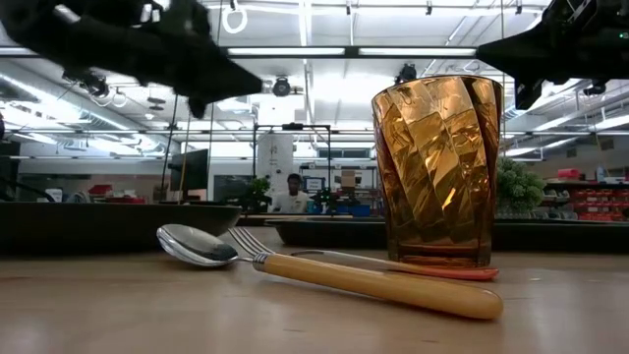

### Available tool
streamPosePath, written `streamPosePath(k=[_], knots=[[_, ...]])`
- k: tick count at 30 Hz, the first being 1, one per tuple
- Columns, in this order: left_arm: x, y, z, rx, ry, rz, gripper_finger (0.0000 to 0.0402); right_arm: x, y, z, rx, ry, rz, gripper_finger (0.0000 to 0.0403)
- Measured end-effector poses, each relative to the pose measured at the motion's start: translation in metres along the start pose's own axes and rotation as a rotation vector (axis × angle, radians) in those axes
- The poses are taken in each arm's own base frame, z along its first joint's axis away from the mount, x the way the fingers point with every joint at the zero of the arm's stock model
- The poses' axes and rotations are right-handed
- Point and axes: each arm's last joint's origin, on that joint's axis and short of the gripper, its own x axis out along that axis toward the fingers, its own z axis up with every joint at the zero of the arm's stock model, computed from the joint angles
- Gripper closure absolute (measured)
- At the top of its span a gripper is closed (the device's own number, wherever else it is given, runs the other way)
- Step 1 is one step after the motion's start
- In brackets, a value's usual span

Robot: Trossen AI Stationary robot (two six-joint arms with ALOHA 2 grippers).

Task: Pick and place plate/cup/fork/spoon on tray
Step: Put the brown cup on the black serving tray

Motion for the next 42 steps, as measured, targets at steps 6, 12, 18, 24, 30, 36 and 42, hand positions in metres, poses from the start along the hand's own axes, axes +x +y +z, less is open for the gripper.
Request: streamPosePath(k=[6,12,18,24,30,36,42], knots=[[0.046,-0.022,0.018,0.036,0.195,-0.118,0.0336,0.000,0.000,0.000,0.000,0.000,0.000,0.0376],[0.088,-0.043,0.033,0.035,0.374,-0.266,0.0291,0.000,0.000,0.000,0.000,0.000,0.000,0.0376],[0.127,-0.058,0.039,0.041,0.567,-0.289,0.0265,0.000,0.000,0.000,0.000,0.000,0.000,0.0376],[0.152,-0.067,0.047,0.046,0.687,-0.274,0.0237,0.000,0.000,0.000,0.000,-0.001,0.000,0.0376],[0.157,-0.077,0.060,0.053,0.728,-0.276,0.0203,0.000,0.000,0.000,0.002,-0.004,0.001,0.0376],[0.164,-0.094,0.063,0.060,0.716,-0.305,0.0184,0.000,0.000,0.000,0.001,-0.003,0.000,0.0376],[0.166,-0.105,0.053,0.081,0.715,-0.283,0.0194,0.000,0.000,0.000,0.000,-0.002,0.000,0.0376]])
